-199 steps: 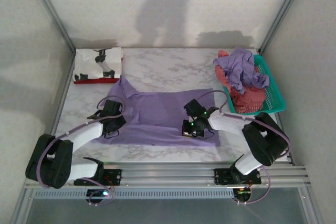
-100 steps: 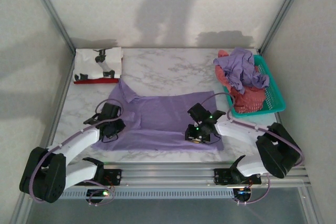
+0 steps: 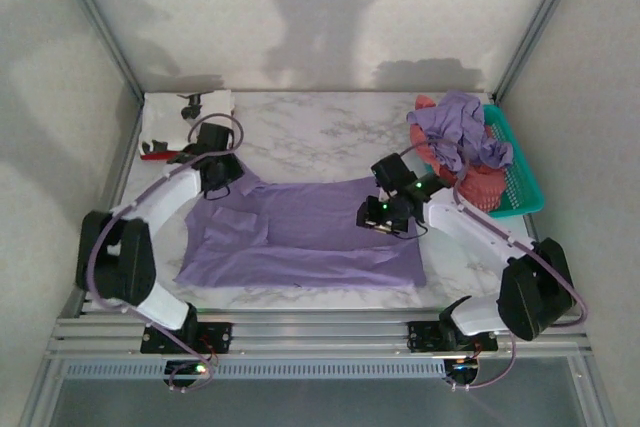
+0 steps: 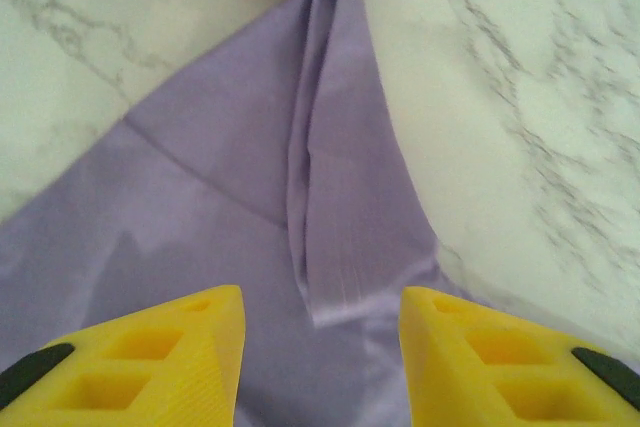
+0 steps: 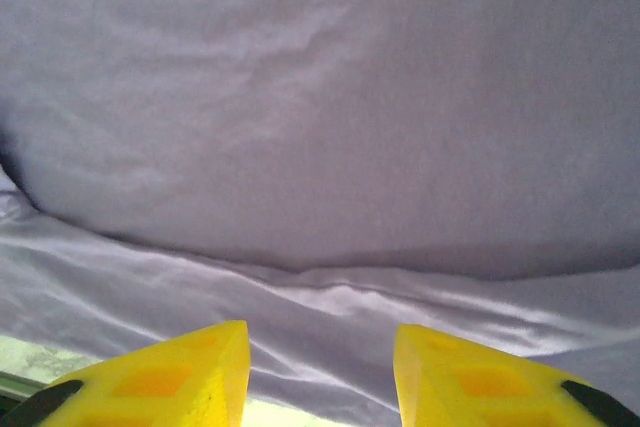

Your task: Fold and stack the t-shirts

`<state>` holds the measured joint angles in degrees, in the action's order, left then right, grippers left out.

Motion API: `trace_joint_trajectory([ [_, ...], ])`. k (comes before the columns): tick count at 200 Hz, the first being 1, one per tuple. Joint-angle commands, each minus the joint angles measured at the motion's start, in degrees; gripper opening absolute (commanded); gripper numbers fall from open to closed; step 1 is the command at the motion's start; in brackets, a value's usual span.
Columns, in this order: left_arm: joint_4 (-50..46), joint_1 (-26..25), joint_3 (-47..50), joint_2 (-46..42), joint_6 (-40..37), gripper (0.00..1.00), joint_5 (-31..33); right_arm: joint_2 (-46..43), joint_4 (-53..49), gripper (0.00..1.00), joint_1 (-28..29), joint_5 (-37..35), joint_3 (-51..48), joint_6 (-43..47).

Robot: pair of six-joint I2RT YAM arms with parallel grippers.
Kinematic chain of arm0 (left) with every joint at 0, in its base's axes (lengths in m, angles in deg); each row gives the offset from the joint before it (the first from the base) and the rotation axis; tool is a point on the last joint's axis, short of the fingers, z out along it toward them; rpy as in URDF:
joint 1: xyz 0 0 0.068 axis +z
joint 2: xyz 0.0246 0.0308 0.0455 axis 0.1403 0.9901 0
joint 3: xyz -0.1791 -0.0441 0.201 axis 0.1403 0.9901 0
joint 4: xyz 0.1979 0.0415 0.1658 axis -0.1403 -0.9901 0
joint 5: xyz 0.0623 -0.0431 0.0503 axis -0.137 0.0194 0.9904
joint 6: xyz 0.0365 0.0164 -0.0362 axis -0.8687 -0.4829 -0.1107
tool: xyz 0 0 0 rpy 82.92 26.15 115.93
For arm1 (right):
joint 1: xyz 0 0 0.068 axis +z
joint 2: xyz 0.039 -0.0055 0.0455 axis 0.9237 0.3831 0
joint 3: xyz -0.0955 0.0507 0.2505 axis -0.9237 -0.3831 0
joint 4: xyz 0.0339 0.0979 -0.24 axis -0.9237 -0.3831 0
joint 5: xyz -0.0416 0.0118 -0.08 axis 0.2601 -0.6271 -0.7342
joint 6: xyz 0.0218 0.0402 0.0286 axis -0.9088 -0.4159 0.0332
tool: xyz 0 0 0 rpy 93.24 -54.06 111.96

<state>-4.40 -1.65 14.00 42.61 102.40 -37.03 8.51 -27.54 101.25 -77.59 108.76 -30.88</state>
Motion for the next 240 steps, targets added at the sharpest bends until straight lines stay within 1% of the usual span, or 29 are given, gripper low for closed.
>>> trace_joint_trajectory([
  [1, 2.9, 2.1, -3.1, 4.6, -5.0, 0.43, 1.5, 2.6, -2.5, 0.43, -0.3, 0.4, 3.4, 2.6],
  [26, 3.4, 2.5, -8.1, 10.4, -7.3, 0.42, 0.3, 5.6, -1.7, 0.43, -0.5, 1.1, 4.6, 2.6],
  [58, 1.4, 3.1, -14.5, 17.2, -9.3, 0.42, 1.5, 8.7, -1.0, 0.43, -0.6, 2.3, 5.4, 2.4],
  [102, 2.5, 5.4, -17.5, 22.7, -9.6, 0.42, -3.9, 9.9, -1.8, 0.43, -1.3, 1.3, 5.1, 3.1],
  [138, 3.5, 5.7, -18.5, 24.9, -9.5, 0.42, -5.2, 10.3, -2.0, 0.43, -1.8, 1.3, 4.9, 3.5],
  [158, 4.7, 6.2, -18.3, 25.8, -9.2, 0.42, -7.7, 10.3, -2.1, 0.43, -2.0, 1.4, 5.0, 3.5],
  [216, 5.5, 6.5, -18.5, 26.2, -9.3, 0.42, -9.2, 9.8, -2.5, 0.43, -2.5, 1.1, 4.6, 3.9],
  [240, 5.7, 6.7, -18.9, 26.9, -9.4, 0.42, -11.1, 9.3, -2.6, 0.43, -2.8, 1.3, 4.4, 4.1],
])
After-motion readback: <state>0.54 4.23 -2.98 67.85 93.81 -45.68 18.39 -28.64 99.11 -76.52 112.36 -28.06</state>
